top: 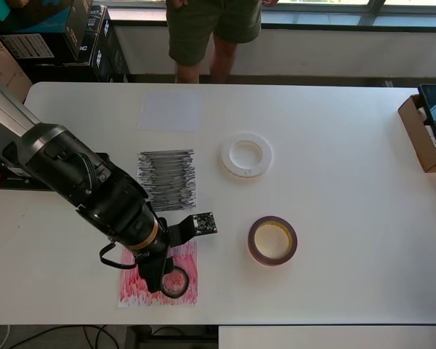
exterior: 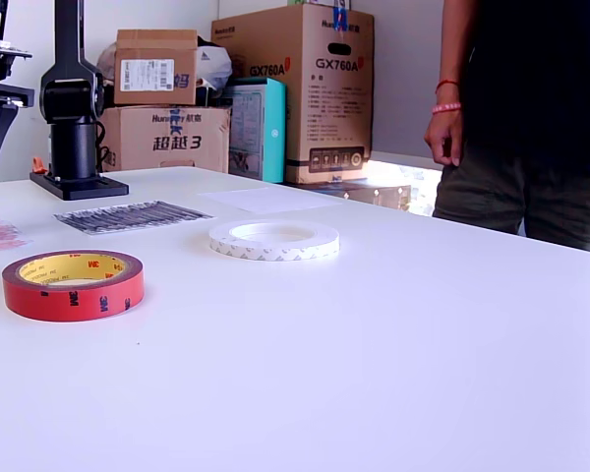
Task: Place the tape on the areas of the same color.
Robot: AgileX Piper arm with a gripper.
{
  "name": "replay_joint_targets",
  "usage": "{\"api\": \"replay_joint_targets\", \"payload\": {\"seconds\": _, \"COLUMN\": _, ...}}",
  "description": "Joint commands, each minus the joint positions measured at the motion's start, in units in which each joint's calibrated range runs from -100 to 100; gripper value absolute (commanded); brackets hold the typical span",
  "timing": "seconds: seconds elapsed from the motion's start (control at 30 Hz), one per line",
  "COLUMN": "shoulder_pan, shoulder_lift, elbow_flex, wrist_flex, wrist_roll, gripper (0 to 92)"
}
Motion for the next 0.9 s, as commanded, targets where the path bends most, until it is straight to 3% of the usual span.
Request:
{"api": "replay_joint_targets", "payload": {"seconds": 0.0, "shoulder_pan": 0.1, "shoulder_lift": 0.48, "elbow_flex": -0.43, "wrist_flex": 0.06, "wrist_roll": -0.19, "gripper": 61.1}}
{"api": "replay_joint_targets", "payload": {"seconds": 0.87, "shoulder_pan": -1.32, "shoulder_lift": 7.02, "elbow_flex": -7.15, "wrist_flex": 0.49, "wrist_roll": -0.02, "gripper": 61.1}}
